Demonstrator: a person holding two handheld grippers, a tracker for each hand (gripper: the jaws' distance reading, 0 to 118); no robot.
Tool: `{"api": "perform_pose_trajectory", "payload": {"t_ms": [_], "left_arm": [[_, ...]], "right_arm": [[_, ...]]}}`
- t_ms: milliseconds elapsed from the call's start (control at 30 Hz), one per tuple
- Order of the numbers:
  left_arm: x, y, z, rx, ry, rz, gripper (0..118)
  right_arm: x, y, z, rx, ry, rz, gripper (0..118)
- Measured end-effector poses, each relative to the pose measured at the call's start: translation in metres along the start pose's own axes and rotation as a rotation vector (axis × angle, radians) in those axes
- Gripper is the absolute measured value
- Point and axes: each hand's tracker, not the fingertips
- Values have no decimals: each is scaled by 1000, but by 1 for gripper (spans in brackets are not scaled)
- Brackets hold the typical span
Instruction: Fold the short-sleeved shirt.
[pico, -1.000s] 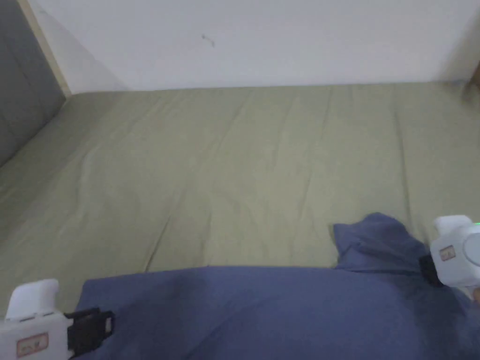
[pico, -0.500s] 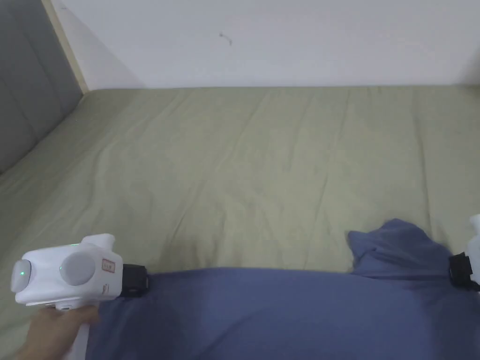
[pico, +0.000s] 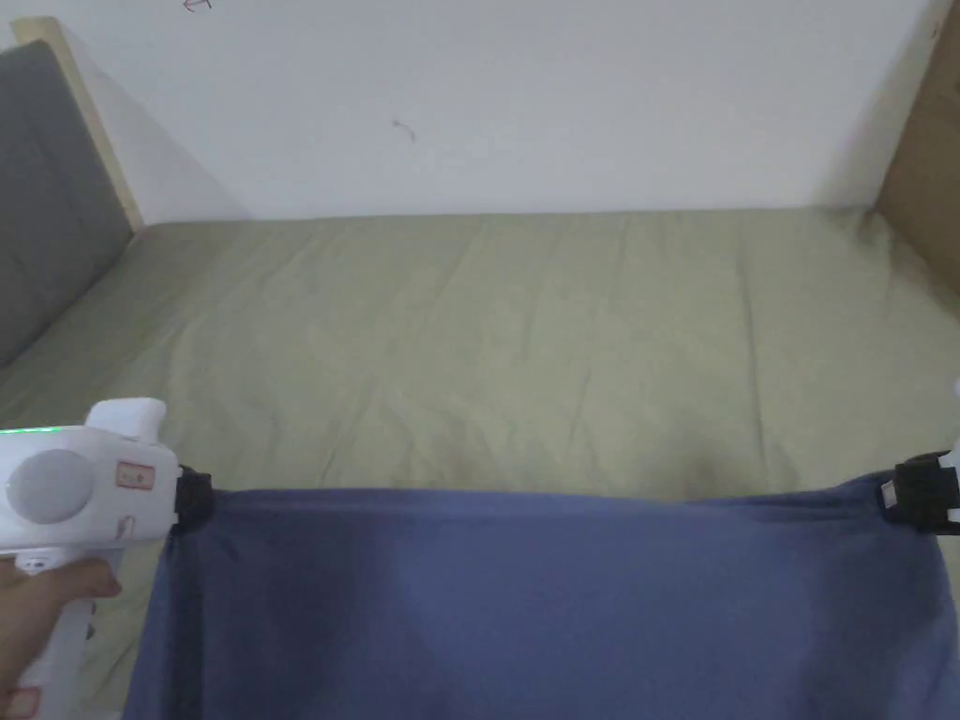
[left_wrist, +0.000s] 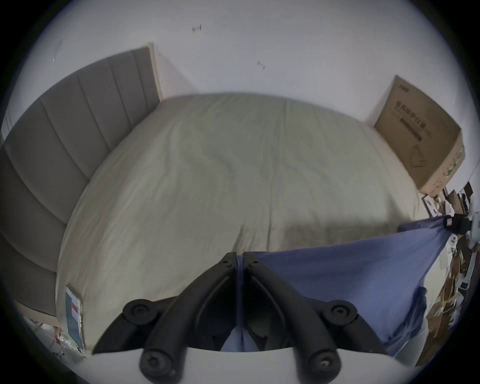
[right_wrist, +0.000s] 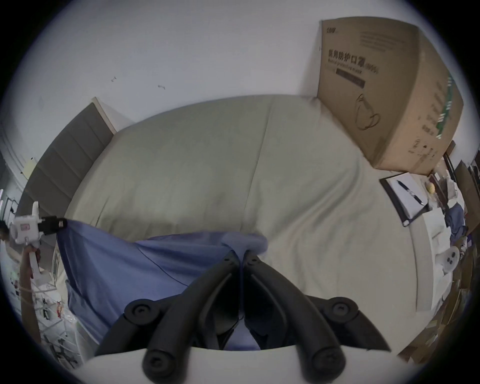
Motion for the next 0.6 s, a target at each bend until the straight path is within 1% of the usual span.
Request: {"api": "perform_pose_trajectory", "payload": {"t_ms": [67,133,233,267,367,400,500,533,600], "left_arm": [[-4,-9,29,31,-32,-8,2],[-6,-25,53,45,-30,-12,2],[-8,-61,78,52,-31,-31,2],[-9,-77,83,49,-30,-34,2],[-13,-132,92,9,-9,-29,2],[-16,-152,92,-12,-3,-28,2],[-30,-201,82,-99,-6,45,2],[-35,-216,80,-125,-3,68,2],[-41,-235,75,-133,0,67,2]], "right_arm": [[0,-26,33,14,1,0,2],[0,-55,57,21,25,5,2],[-2,-106,79,-7,45,-13,2],[-3,-125,82,-28,44,-36,2],[-7,-180,80,-108,36,-71,2],[-7,-198,77,-124,41,-60,2],[-7,-239,62,-225,25,-76,2],[-7,-250,58,-235,27,-96,2],[-9,-264,54,-235,30,-88,2]]}}
